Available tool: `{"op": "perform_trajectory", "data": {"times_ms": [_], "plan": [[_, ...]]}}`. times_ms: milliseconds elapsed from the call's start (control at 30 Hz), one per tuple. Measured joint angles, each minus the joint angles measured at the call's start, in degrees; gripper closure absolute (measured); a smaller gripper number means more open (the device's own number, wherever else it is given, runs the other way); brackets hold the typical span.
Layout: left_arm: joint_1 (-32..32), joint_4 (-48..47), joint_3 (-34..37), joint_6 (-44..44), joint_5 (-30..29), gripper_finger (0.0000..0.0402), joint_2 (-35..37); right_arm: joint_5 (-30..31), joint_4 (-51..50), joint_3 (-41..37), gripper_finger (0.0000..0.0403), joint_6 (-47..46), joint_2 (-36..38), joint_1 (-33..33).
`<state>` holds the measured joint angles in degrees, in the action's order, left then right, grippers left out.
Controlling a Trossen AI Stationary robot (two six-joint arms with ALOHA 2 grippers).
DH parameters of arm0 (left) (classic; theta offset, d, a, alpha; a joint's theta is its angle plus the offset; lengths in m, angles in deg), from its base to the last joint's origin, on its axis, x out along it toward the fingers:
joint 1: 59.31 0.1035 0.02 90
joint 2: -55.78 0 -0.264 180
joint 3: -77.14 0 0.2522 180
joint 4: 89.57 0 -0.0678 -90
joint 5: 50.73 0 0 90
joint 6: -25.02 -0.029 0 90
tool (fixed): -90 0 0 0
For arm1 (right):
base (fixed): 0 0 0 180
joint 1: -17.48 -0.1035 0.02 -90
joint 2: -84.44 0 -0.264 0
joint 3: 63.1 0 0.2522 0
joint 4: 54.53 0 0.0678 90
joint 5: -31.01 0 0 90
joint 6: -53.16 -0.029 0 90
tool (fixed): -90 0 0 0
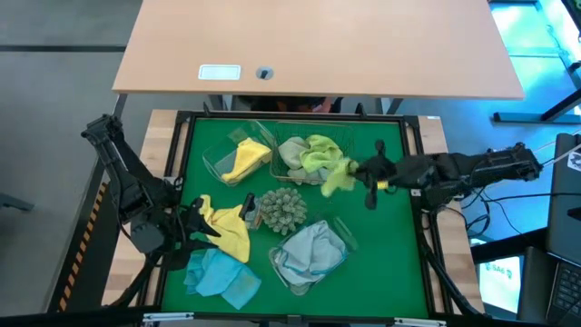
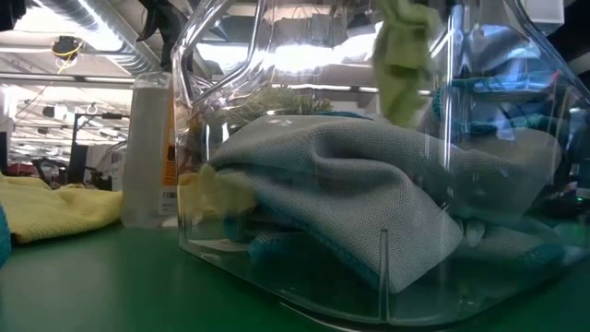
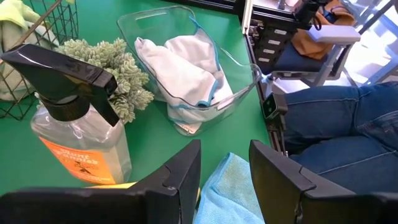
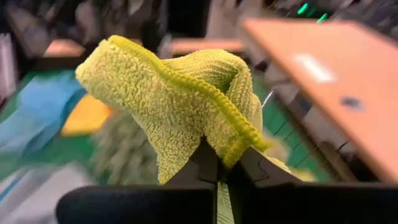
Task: Sort microfiber towel by color & place in baskets
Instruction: Put the green microfiber towel into the wire basket
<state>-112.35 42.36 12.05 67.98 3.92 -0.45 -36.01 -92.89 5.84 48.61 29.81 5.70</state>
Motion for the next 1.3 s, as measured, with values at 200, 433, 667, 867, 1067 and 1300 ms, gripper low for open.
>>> {"op": "perform_trajectory", "data": {"times_ms": [200, 433, 667, 867, 1067, 1300], "plan": [[0.0, 0.0, 0.0, 0.0, 0.0, 0.0272, 0.0, -0.1, 10.3, 0.1, 0.0392, 6.4, -1.3, 9.5], [0.0, -0.1, 0.0, 0.0, 0.0, 0.0272, 0.0, -6.3, 10.8, -0.1, 0.0392, 6.5, -7.8, 19.7], [0.0, -0.1, 0.0, 0.0, 0.1, 0.0272, 0.0, -9.6, 11.1, -0.2, 0.0391, 6.5, -17.7, 25.8], [0.0, 0.1, 0.0, 0.0, 1.3, 0.0272, 0.0, -9.7, 11.2, -0.2, 0.0390, 6.4, -24.8, 28.5], [0.0, 0.4, 0.0, 0.5, 3.5, 0.0272, 0.0, -9.3, 11.2, -0.2, 0.0390, 6.4, -28.1, 28.8], [0.0, 0.4, 0.0, 0.6, 4.2, 0.0272, 0.0, -9.1, 11.3, -0.2, 0.0390, 6.4, -28.1, 28.7]]}}
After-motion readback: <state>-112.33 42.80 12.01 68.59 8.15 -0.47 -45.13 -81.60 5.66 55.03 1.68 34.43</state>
